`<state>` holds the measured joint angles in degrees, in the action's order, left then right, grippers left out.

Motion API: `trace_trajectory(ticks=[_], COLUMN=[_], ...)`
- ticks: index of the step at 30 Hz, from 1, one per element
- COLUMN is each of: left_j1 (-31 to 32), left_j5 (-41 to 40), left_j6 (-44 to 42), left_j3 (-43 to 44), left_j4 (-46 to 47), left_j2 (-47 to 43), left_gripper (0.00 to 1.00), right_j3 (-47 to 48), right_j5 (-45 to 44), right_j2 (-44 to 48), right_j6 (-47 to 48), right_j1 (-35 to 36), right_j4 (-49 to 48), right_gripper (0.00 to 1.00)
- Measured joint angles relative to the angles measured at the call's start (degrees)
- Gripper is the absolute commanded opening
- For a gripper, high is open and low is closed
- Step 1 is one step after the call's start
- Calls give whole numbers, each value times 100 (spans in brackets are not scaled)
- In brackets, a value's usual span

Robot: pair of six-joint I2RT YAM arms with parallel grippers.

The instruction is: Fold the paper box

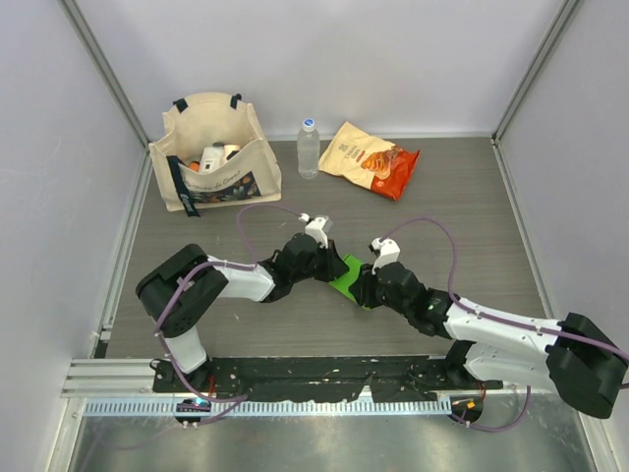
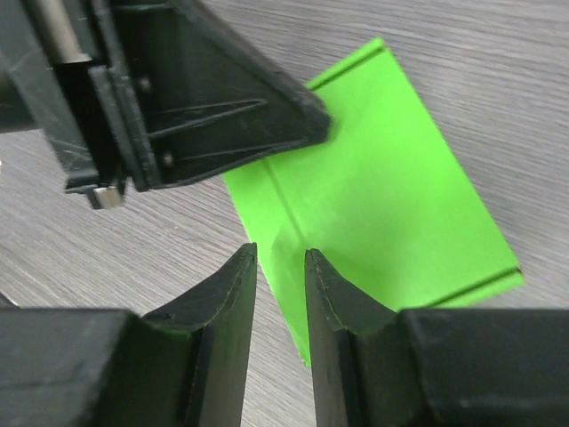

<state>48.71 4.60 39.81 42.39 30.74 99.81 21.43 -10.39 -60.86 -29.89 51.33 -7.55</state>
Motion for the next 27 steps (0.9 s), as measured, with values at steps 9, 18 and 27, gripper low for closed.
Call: trace_trajectory(ticks=[9, 18, 27], left_j1=[-9, -9, -9], left_j5=[63, 116, 201], left_j6=[205, -26, -133], left_j3=[-455, -437, -428], left_j4=[704, 522, 450], left_j2=[11, -31, -66], left_gripper=[15, 15, 16], right_j3=[92, 221, 509], right_j5=[-584, -822, -887], right_j2=[289, -52, 717], right_j6=[-553, -1093, -1150], right_j1=[-68, -155, -570], right_j4=[1156, 1469, 2444], right_gripper=[24, 26, 49])
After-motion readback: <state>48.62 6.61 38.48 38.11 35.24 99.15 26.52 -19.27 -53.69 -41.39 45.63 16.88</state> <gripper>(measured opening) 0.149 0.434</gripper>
